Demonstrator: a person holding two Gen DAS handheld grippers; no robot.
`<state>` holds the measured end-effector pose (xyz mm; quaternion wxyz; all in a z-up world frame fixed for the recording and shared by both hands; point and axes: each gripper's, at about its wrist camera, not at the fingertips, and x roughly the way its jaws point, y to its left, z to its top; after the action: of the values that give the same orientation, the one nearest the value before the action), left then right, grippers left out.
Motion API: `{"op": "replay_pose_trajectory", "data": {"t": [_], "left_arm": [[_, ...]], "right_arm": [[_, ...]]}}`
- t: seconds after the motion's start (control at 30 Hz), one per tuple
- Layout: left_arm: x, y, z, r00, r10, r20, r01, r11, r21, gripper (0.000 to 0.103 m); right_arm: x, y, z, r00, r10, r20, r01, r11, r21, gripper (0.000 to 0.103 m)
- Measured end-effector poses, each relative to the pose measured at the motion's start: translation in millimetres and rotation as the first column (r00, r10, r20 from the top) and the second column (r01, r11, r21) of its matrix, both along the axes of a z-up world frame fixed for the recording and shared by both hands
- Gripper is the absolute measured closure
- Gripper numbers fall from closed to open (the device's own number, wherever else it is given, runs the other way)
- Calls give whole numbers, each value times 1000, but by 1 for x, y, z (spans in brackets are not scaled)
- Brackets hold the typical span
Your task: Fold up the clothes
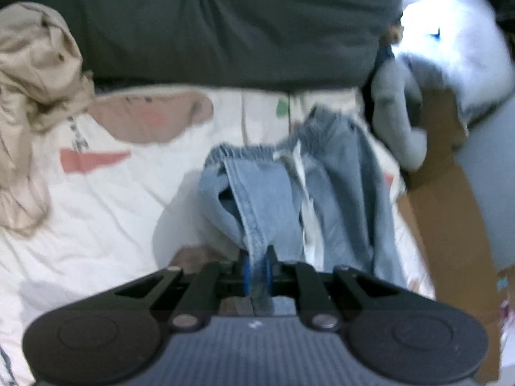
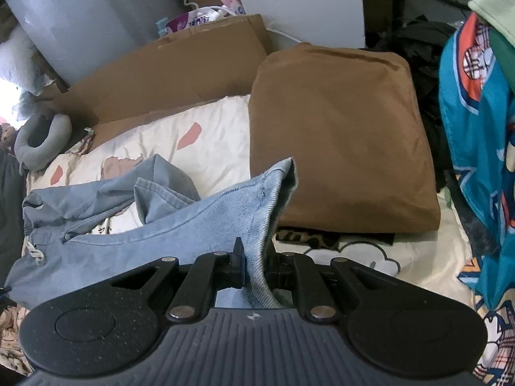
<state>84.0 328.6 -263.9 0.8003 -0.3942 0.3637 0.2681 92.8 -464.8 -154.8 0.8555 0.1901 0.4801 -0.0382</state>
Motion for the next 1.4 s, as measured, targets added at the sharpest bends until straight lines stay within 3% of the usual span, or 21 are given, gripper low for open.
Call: {"op": "replay_pose_trajectory", "data": {"t": [0.13, 0.23, 0.4, 0.47, 0.6, 0.87, 1.03, 1.17, 1.4], "left_arm": [[-3, 9, 18, 1000, 8, 3, -8, 1000, 25, 95], [-7, 8, 12, 999, 7, -48, -6, 1000, 25, 94], [-16, 7, 2, 991, 7, -132, -3, 1000, 25, 83], [-19, 7, -2, 986, 6, -166, -2, 1000, 24, 83], [-27, 6, -6, 975, 9, -220, -4, 1000, 21, 80], [-42, 9, 40, 982, -7, -189, 8, 1000, 8, 65], [-51, 8, 65, 982, -15, -186, 17, 1000, 6, 64], [-54, 7, 86, 982, -34, -187, 33, 999, -7, 63], [-52, 1, 123, 978, -84, -192, 83, 996, -14, 57]], "right_arm": [[-4, -3, -8, 999, -25, -34, 25, 1000, -10, 95], [-7, -8, -24, 996, -62, -65, 61, 998, -8, 94], [-15, -13, -54, 982, -124, -142, 123, 992, -19, 92], [-19, -10, -52, 980, -129, -152, 121, 991, -61, 91], [-24, -8, -35, 984, -124, -124, 114, 990, -82, 91], [-5, 3, 18, 999, -46, -5, 45, 997, -56, 91], [13, 20, 53, 997, -3, 82, 5, 1000, -21, 77], [27, 35, 71, 990, 47, 132, -48, 999, 0, 77], [56, 69, 86, 969, 227, 97, -224, 974, -39, 77]]}}
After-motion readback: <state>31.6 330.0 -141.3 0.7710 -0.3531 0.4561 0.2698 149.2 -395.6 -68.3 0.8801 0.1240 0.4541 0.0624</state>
